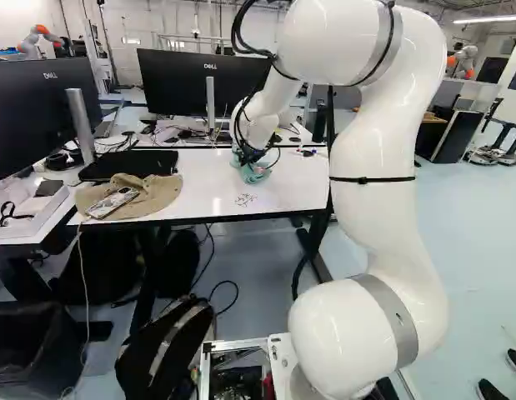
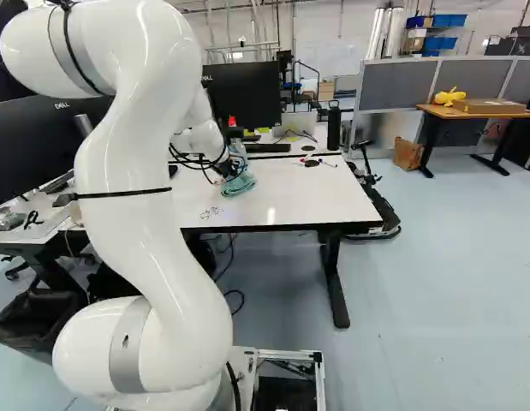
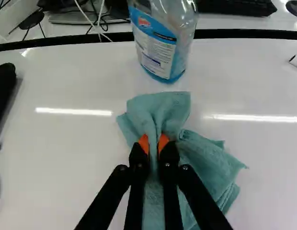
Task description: Clean the table with the green towel
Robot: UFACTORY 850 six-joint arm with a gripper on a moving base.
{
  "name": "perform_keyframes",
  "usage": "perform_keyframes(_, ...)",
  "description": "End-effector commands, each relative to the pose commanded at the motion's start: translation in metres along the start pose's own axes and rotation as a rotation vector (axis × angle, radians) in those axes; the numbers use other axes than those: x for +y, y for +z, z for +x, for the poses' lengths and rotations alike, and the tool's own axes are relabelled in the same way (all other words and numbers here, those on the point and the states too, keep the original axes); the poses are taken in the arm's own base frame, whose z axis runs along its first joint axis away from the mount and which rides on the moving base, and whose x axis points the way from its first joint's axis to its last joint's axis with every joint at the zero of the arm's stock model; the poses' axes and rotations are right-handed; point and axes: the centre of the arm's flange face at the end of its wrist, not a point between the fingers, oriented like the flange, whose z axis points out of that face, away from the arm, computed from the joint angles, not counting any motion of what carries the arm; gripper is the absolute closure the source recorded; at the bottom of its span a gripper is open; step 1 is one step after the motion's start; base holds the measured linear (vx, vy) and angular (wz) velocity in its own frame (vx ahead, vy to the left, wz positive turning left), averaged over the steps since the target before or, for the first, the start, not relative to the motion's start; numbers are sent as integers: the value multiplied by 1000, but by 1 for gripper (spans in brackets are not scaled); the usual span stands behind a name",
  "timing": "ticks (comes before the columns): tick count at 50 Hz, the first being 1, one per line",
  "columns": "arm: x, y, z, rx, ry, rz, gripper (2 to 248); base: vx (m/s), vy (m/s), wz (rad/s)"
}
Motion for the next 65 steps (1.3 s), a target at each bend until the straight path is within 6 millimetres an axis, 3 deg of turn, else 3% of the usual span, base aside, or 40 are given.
perform_keyframes(20, -30, -11, -14, -13, -40, 32, 209, 0, 0, 0)
perform_keyframes(34, -36, -27, -32, -29, -53, 40, 209, 0, 0, 0)
perform_keyframes(46, -29, -42, -47, -41, -47, 34, 209, 0, 0, 0)
perform_keyframes(65, 0, -57, -61, -50, -9, 2, 209, 0, 0, 0)
